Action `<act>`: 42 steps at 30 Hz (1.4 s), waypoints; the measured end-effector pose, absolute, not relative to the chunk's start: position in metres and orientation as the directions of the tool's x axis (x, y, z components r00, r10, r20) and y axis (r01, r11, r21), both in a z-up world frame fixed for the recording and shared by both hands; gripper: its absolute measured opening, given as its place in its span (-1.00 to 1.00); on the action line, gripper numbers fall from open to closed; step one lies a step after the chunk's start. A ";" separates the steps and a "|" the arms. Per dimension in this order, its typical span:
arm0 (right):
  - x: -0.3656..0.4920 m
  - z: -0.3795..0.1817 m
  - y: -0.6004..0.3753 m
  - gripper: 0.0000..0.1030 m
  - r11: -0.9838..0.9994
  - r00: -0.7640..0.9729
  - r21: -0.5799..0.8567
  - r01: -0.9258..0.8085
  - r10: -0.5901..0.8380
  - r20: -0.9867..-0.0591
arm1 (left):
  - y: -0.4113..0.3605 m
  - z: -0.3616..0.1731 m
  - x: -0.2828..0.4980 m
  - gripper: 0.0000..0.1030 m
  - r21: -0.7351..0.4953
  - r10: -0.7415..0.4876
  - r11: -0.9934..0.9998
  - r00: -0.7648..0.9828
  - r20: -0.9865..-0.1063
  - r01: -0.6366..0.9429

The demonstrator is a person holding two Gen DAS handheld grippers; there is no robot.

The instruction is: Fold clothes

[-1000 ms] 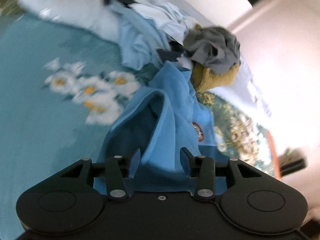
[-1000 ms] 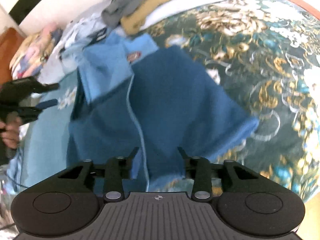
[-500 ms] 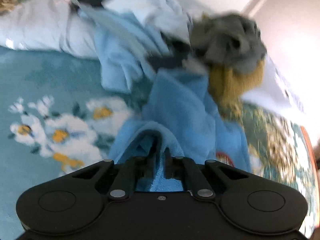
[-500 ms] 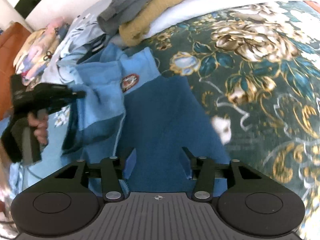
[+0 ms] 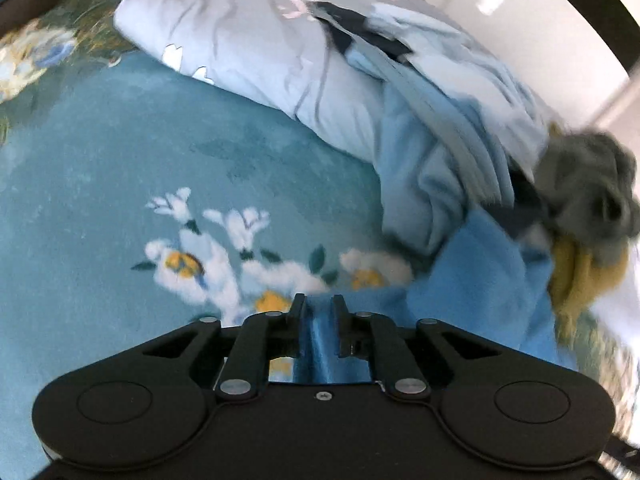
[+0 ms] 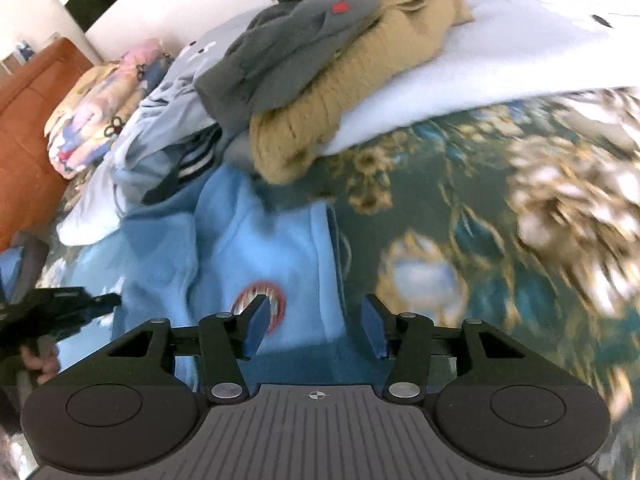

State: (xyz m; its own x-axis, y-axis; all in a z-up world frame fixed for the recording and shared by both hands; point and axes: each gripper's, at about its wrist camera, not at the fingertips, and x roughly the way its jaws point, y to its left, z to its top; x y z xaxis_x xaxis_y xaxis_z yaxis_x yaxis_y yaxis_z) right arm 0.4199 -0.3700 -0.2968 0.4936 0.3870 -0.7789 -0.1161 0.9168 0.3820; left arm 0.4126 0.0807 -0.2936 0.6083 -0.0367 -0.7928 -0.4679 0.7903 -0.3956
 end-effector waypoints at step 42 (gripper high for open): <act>0.504 -0.374 -0.403 -0.55 0.629 0.449 0.741 0.236 0.606 -0.657 | 0.100 -0.306 0.435 -0.39 -0.729 -0.325 0.563 0.706 -0.629 -0.391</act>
